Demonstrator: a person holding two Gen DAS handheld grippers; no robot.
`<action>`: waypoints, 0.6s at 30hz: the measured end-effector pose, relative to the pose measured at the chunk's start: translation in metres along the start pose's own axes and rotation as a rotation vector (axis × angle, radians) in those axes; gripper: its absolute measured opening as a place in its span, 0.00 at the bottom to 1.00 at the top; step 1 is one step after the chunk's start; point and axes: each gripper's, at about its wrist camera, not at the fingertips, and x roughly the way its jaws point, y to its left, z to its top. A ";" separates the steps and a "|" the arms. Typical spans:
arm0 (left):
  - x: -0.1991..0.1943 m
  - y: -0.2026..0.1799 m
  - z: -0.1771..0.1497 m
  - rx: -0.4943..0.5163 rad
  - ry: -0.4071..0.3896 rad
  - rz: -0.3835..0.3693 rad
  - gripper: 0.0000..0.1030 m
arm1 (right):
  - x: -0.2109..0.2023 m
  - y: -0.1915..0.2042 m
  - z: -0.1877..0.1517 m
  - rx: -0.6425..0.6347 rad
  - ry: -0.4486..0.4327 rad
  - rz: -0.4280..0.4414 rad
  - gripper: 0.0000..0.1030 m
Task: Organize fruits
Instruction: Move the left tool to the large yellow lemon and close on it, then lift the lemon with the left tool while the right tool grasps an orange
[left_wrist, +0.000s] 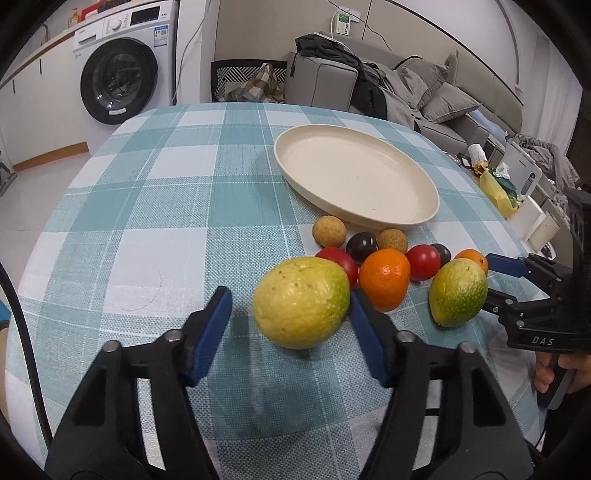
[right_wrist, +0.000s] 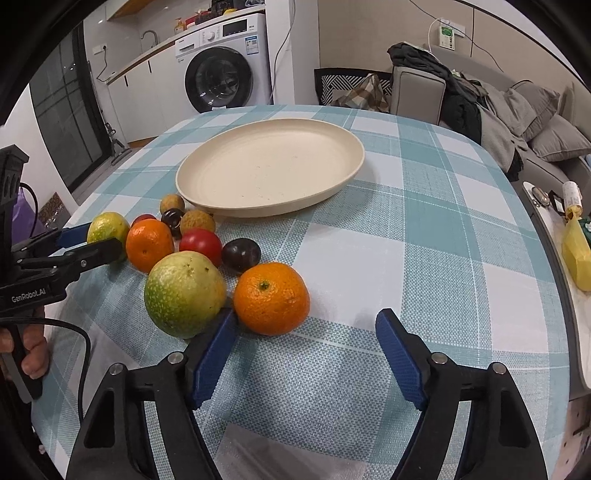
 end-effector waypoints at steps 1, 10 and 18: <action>0.001 0.000 0.000 0.001 0.003 -0.012 0.47 | 0.000 0.000 0.001 -0.002 -0.001 0.004 0.75; -0.003 -0.004 -0.001 0.012 -0.017 -0.025 0.47 | -0.001 0.000 0.005 0.010 -0.014 0.072 0.55; -0.015 -0.005 -0.001 0.007 -0.062 -0.044 0.47 | -0.001 0.004 0.003 0.001 -0.032 0.107 0.40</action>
